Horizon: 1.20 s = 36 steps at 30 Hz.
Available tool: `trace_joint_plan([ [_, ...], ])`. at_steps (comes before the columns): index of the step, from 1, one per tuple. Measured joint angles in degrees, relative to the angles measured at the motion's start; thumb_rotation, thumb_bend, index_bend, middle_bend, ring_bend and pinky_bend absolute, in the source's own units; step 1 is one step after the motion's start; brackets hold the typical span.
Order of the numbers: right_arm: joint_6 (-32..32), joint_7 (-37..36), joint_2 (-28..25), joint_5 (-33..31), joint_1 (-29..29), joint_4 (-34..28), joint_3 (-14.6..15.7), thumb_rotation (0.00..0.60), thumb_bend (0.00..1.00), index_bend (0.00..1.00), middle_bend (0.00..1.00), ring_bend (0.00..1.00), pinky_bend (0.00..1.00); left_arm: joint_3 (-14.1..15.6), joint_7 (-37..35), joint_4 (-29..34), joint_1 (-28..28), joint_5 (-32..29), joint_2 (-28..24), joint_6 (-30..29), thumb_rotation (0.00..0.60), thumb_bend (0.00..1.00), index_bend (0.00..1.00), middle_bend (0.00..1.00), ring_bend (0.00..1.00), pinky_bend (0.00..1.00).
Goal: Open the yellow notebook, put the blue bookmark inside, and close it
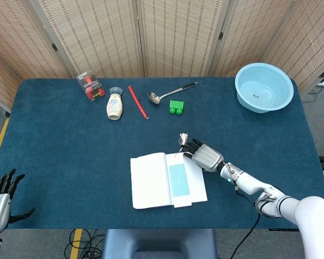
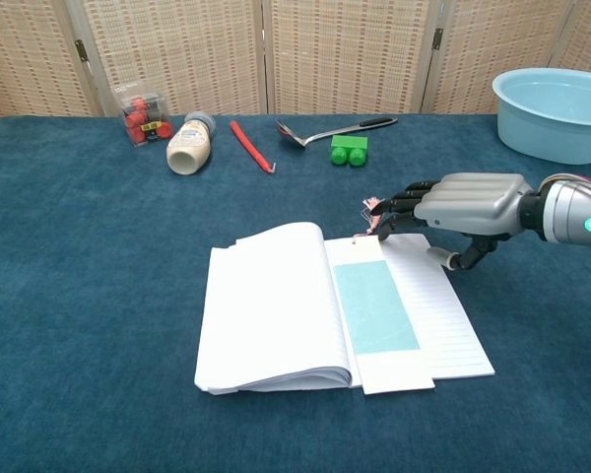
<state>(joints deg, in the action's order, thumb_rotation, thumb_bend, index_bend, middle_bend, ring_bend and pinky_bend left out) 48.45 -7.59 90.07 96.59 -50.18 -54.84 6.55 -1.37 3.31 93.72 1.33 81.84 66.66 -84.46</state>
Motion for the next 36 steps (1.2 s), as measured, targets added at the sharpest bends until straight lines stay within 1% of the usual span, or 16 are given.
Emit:
trace_joint_plan([
  [9,2.7,1.0,-1.4,-0.4,1.4,-1.5,-0.5,0.6,0.56,0.19,0.0,0.0,0.0,0.0,-0.4,-0.1,-0.1,0.4,-0.1,-0.3,0.6,0.07,0.15,0.04,0.04,0.14],
  [11,4.1,1.3,-1.8,-0.4,1.8,-2.4,-0.7,0.6,0.52,0.19,0.0,0.0,0.0,0.1,-0.4,0.0,-0.1,0.5,-0.1,-0.3,0.6,0.07,0.15,0.04,0.04,0.14],
  [14,6.5,1.6,-2.4,-0.4,2.7,-5.0,-1.1,0.6,0.41,0.18,0.0,0.0,0.0,0.1,-0.3,0.1,-0.1,0.6,-0.2,-0.4,0.6,0.07,0.15,0.04,0.04,0.14],
  [17,7.9,2.1,-3.0,-0.3,3.5,-8.2,-1.4,0.6,0.29,0.12,0.0,0.0,0.0,0.1,-0.2,0.3,-0.2,0.8,-0.2,-0.6,0.6,0.07,0.15,0.04,0.04,0.14],
  [18,8.4,2.4,-3.1,-0.3,3.8,-9.5,-1.4,0.6,0.24,0.08,0.0,0.0,0.0,0.2,-0.2,0.4,-0.2,0.9,-0.3,-0.7,0.6,0.07,0.15,0.04,0.04,0.14],
  [19,8.7,2.6,-3.1,-0.3,4.0,-10.5,-1.5,0.6,0.2,0.04,0.0,0.0,0.0,0.2,-0.1,0.4,-0.2,1.0,-0.3,-0.7,0.6,0.07,0.15,0.04,0.04,0.14],
  [21,9.1,2.9,-3.1,-0.4,4.6,-13.0,-1.5,0.6,0.16,0.0,0.0,0.0,0.0,0.2,0.0,0.6,-0.2,1.2,-0.4,-0.9,0.6,0.07,0.15,0.04,0.04,0.14],
  [27,9.1,4.5,-2.8,-2.0,5.9,-20.1,-2.1,0.6,0.09,0.0,0.0,0.0,0.0,0.2,0.3,1.1,-0.3,1.3,-0.7,-1.2,0.6,0.07,0.15,0.04,0.04,0.14],
  [31,8.4,6.2,-2.5,-2.8,6.4,-22.9,-2.5,0.6,0.03,0.0,0.0,0.0,0.0,0.2,0.3,1.2,-0.4,1.3,-0.8,-1.2,0.6,0.07,0.15,0.04,0.04,0.14],
  [36,7.5,7.4,-2.4,-3.9,7.1,-25.8,-2.6,0.6,0.0,0.0,0.0,0.0,0.0,0.3,0.4,1.3,-0.3,1.1,-0.8,-0.8,0.6,0.07,0.15,0.04,0.04,0.14],
])
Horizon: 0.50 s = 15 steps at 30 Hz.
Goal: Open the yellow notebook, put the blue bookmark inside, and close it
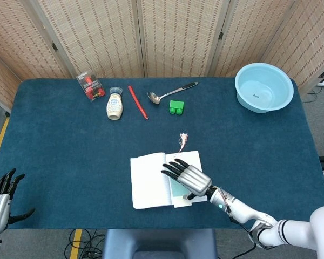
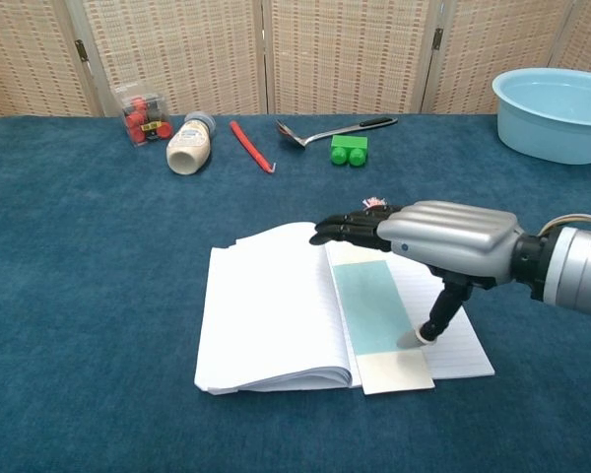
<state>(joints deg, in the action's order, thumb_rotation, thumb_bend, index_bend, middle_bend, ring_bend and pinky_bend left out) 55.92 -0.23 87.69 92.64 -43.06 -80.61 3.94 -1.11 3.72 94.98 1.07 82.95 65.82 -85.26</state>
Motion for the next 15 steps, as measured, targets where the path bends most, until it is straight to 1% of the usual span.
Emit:
trace_joint_plan([
  [9,-0.7,3.1,0.6,0.2,1.0,-2.9,0.8,0.6,0.0,0.0,0.0,0.0,0.0,0.0,-0.3,0.0,0.0,0.1,0.0,-0.1,0.6,0.07,0.15,0.04,0.04,0.14],
  [15,-0.6,5.1,1.2,0.6,1.9,-2.9,1.2,0.6,0.0,0.0,0.0,0.0,0.0,0.1,-0.6,-0.3,-0.1,0.1,0.1,-0.1,0.6,0.07,0.15,0.04,0.04,0.14],
])
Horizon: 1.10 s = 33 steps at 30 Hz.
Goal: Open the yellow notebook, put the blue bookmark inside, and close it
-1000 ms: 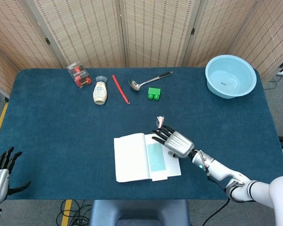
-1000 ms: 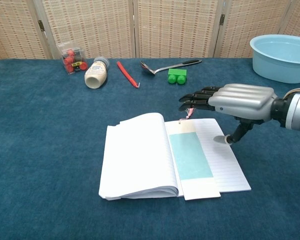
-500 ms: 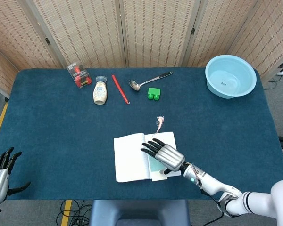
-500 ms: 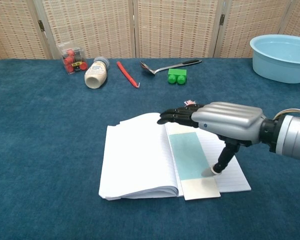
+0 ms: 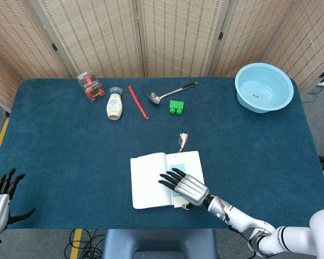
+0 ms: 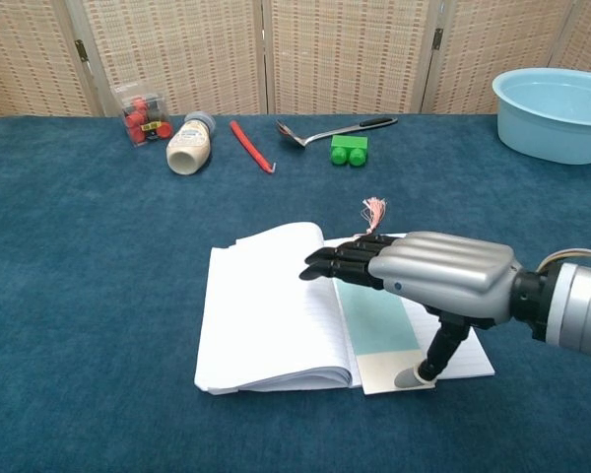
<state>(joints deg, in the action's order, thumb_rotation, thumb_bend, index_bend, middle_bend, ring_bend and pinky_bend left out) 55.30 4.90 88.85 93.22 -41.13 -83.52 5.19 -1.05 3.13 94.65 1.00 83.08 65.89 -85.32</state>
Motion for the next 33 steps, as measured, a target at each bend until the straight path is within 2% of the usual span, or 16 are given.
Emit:
trace_joint_plan([
  [20,1.6,3.2,2.5,2.1,2.2,2.1,0.8,0.6,0.0,0.0,0.0,0.0,0.0,0.2,-0.9,-0.7,0.1,-0.1,0.2,0.7,0.6,0.07,0.15,0.04,0.04,0.14],
  [33,-0.3,3.6,4.2,1.8,1.0,4.0,-0.9,0.6,0.0,0.0,0.0,0.0,0.0,0.2,-1.2,-0.8,-0.1,-0.5,0.1,0.7,0.6,0.07,0.15,0.04,0.04,0.14],
])
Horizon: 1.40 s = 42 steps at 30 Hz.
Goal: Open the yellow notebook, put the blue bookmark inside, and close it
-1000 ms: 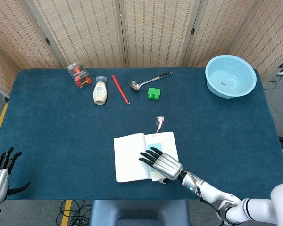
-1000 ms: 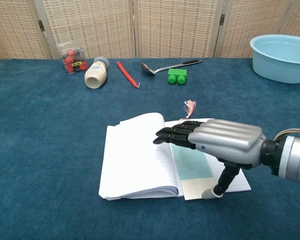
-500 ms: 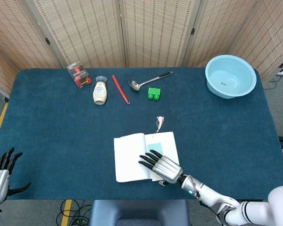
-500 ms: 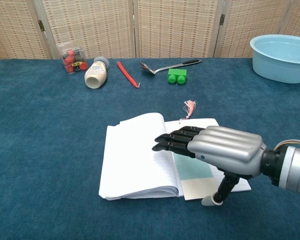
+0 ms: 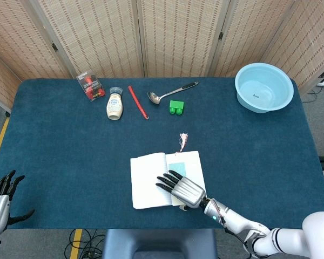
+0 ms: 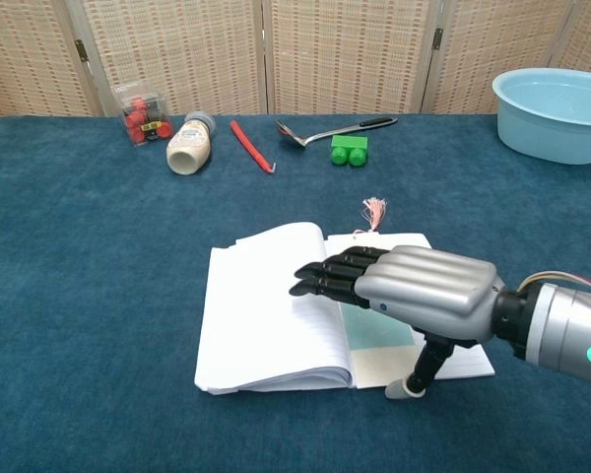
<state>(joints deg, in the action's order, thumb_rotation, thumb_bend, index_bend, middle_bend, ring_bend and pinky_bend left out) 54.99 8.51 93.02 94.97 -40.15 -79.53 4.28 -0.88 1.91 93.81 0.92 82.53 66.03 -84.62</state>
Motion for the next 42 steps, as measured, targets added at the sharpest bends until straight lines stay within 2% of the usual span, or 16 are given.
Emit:
trace_joint_plan([
  [20,0.7,-0.1,-1.0,1.3,-0.3,-0.5,0.3,0.6,0.0,0.0,0.0,0.0,0.0,-0.2,-0.1,-0.5,0.0,-0.3,0.2,0.1,0.6,0.07,0.15,0.04,0.04,0.14],
  [28,4.6,1.3,-6.5,1.0,1.7,-3.7,0.0,0.6,0.01,0.0,0.0,0.0,0.0,-0.9,0.4,-0.8,1.0,0.7,0.1,0.0,0.6,0.07,0.15,0.04,0.04,0.14],
  [32,7.0,3.3,-9.8,-1.4,4.1,-5.3,-0.7,0.6,0.07,0.0,0.0,0.0,0.0,-1.4,0.5,-1.6,2.0,2.8,0.7,-0.3,0.6,0.07,0.15,0.04,0.04,0.14],
  [39,12.1,5.4,-15.0,-4.9,8.8,-8.2,-1.6,0.6,0.09,0.0,0.0,0.0,0.0,-1.9,0.6,-4.0,5.0,7.6,1.8,-0.4,0.6,0.07,0.18,0.04,0.04,0.14],
  [42,14.9,6.1,-17.0,-6.2,11.1,-9.5,-1.9,0.6,0.09,0.0,0.0,0.0,0.0,-2.0,0.3,-5.4,6.8,10.3,2.3,-0.1,0.6,0.15,0.19,0.04,0.05,0.14],
])
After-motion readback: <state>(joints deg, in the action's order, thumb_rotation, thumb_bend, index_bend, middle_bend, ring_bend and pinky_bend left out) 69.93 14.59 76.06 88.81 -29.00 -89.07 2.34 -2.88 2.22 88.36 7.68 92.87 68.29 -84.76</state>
